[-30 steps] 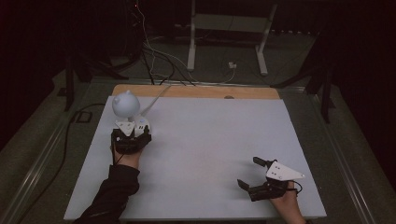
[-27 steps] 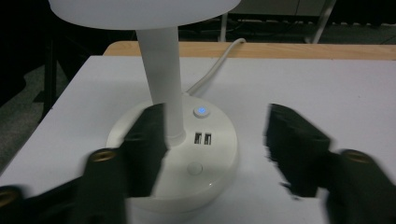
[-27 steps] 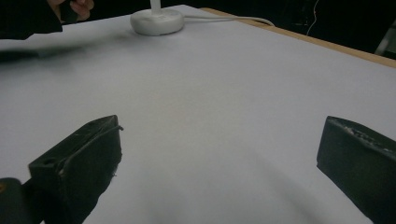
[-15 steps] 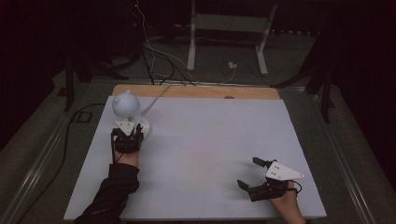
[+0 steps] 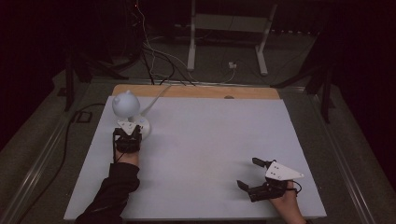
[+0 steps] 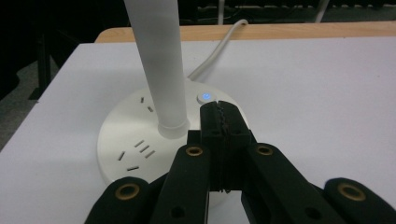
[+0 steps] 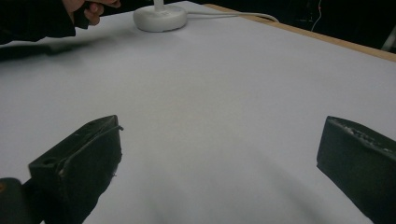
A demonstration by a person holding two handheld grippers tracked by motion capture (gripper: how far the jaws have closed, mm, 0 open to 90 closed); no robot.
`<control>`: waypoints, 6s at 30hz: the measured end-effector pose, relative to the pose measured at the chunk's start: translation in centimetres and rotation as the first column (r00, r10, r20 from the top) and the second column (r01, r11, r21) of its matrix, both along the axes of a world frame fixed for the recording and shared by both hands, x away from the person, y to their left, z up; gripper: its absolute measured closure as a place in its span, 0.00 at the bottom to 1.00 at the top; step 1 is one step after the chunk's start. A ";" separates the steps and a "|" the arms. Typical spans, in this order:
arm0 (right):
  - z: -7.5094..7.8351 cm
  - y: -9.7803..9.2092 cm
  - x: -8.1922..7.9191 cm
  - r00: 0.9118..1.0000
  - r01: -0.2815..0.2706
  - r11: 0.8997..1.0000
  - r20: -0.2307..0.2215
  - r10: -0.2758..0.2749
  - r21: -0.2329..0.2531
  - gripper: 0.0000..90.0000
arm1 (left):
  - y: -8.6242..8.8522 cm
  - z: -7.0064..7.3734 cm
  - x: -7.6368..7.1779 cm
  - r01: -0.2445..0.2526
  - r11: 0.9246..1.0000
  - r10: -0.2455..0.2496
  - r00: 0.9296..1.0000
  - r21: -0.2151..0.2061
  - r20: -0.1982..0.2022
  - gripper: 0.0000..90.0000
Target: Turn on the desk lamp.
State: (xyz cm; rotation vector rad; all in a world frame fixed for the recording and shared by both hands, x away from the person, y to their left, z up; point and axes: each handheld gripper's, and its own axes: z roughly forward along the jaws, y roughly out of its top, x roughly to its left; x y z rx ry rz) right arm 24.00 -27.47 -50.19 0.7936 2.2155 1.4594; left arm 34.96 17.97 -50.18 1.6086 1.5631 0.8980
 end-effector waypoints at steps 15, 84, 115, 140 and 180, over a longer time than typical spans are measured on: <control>0.0 0.0 0.0 1.000 -0.002 1.000 -0.003 0.002 0.000 0.00 | 0.4 -1.2 0.4 0.016 1.000 -0.015 0.999 0.019 -0.039 1.00; 0.0 -0.1 0.0 1.000 -0.001 1.000 -0.003 0.001 0.000 0.00 | -0.5 0.3 -0.4 -0.031 0.999 0.031 0.999 0.013 -0.044 0.17; 0.0 -0.1 0.1 1.000 0.000 1.000 -0.012 0.000 0.010 0.00 | 2.9 3.0 -2.3 0.286 0.947 -0.289 0.957 -0.146 0.003 0.00; -0.2 0.0 0.1 1.000 0.000 1.000 -0.020 0.000 0.001 0.00 | 3.6 1.8 -7.9 0.411 0.899 -0.419 0.907 -0.153 -0.024 0.00; -0.3 0.1 0.2 1.000 -0.003 1.000 -0.027 0.003 -0.006 0.00 | 3.1 -0.2 -10.9 0.590 0.797 -0.599 0.799 -0.125 -0.047 0.00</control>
